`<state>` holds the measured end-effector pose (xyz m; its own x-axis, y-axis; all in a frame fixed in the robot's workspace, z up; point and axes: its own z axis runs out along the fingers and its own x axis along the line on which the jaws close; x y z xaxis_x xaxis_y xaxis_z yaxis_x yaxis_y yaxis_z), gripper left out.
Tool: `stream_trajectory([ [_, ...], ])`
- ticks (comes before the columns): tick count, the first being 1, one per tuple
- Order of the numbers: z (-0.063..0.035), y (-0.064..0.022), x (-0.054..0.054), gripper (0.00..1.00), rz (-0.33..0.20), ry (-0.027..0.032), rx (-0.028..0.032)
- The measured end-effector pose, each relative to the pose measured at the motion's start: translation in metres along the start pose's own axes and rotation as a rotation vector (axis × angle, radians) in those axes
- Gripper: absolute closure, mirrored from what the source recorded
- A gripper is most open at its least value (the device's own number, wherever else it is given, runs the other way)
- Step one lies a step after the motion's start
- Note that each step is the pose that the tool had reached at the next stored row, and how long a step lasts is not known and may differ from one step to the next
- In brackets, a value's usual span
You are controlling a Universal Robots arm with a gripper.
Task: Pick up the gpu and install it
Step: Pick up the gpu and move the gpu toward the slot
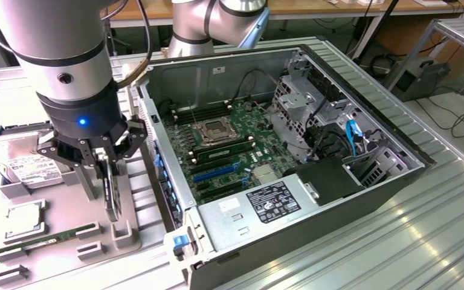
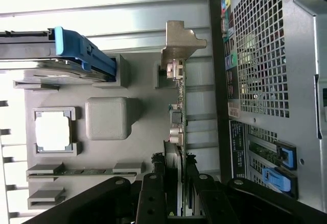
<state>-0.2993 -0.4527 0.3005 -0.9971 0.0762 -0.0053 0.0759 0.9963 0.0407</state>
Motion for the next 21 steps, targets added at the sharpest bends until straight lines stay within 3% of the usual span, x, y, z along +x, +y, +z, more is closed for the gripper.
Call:
stream_trajectory([
  [21,-0.0053,0.0002,0.0000,0.74,0.000,0.0001,0.0001],
])
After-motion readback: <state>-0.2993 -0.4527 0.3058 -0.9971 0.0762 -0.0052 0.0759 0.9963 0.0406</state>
